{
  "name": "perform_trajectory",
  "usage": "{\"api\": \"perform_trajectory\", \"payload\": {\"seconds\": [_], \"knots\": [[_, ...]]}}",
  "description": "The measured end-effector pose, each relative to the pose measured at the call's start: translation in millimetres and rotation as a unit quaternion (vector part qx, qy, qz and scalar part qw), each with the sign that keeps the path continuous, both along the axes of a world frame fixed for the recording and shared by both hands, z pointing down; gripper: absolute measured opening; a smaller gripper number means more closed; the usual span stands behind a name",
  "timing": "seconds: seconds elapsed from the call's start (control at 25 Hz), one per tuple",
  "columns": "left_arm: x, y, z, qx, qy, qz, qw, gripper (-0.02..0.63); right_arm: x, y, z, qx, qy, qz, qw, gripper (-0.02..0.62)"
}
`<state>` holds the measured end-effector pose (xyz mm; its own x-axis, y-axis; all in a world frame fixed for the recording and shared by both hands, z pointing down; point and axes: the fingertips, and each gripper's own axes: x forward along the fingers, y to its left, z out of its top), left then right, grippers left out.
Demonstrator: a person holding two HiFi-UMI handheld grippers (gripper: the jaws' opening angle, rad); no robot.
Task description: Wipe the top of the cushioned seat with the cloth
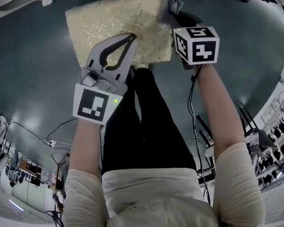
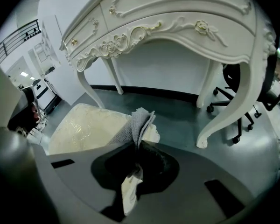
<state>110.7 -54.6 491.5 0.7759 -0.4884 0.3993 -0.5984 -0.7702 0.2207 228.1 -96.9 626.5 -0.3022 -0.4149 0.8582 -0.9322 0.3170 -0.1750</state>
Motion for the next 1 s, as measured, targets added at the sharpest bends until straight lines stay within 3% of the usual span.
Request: {"api": "perform_trajectory", "payload": {"seconds": [0.16,0.36,0.52,0.76,1.0], "knots": [[15.5,13.2,-11.6,-0.001,0.008,-0.005,1.0,0.003,22.4,8.5,-7.8,-0.008,0.019,0.011,1.0,0.026],[-6.7,9.5,-18.1,0.0,0.008,-0.027,0.9996,0.003,0.8,-5.0,-28.0,0.016,0.007,0.001,1.0,0.026],[-38.4,9.8,-22.0,-0.005,0.005,-0.047,0.9989,0.003,-44.9,-7.3,-46.0,0.026,-0.032,-0.014,0.999,0.026],[-104.2,20.7,-29.3,-0.003,-0.003,-0.078,0.997,0.003,-147.2,11.6,-66.2,0.02,-0.086,-0.056,0.995,0.026],[-174.9,29.8,-20.4,-0.008,-0.023,-0.112,0.9934,0.003,-228.9,33.9,-57.2,-0.012,-0.112,-0.063,0.992,0.026]]}}
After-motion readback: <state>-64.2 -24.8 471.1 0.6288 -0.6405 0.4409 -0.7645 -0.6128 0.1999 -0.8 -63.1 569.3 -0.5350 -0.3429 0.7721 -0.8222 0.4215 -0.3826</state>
